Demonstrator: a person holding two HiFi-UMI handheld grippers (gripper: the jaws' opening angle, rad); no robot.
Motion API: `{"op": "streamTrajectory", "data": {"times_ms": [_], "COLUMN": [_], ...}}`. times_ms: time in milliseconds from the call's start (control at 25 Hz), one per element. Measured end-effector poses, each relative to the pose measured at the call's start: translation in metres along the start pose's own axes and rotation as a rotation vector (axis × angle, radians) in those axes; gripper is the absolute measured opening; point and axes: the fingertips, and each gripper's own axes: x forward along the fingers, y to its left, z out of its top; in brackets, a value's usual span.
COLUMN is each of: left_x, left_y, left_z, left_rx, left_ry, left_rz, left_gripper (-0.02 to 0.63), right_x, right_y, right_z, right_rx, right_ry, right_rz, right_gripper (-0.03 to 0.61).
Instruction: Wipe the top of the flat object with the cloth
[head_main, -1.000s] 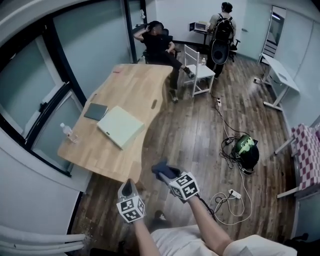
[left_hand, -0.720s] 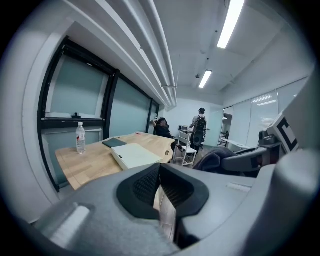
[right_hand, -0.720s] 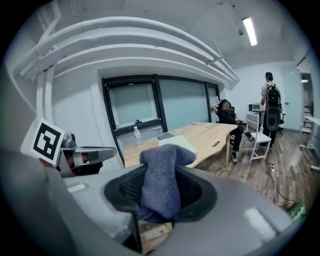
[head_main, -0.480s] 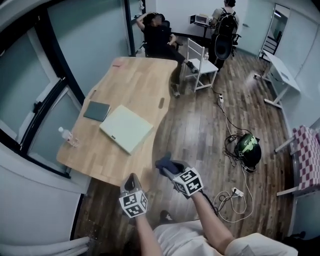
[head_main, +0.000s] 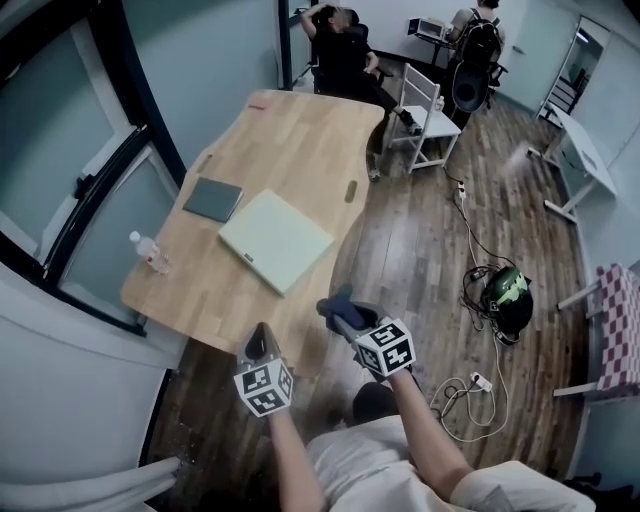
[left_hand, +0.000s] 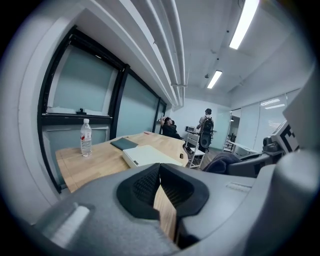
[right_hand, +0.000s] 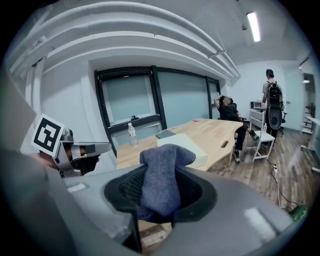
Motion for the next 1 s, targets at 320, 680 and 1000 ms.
{"op": "streamTrajectory", "data": {"times_ms": [320,680,1000], "left_x": [0.027,0.113,0.2], "left_y": [0.02,0.038,0.056], "left_z": [0.007,0.023,0.033], "left_rx": [0.024,0.03,0.041], "left_ry": [0.012,0.084,0.158], "left_rz": [0.009,0.033,0.047], "left_gripper": [0.009,0.009,0.009], "right_x": [0.047,0.157,0.251], "right_y": [-0.005,-0.02,-0.035], "right_z": [0.033,0.114,0.157], "right_rx": [-0.014,-0.111,-0.088], "right_ry": [-0.023,-0.006,0.011], "right_rz": [0.036,0.142,0.239], "right_gripper": [0.14,0.14,0.14]}}
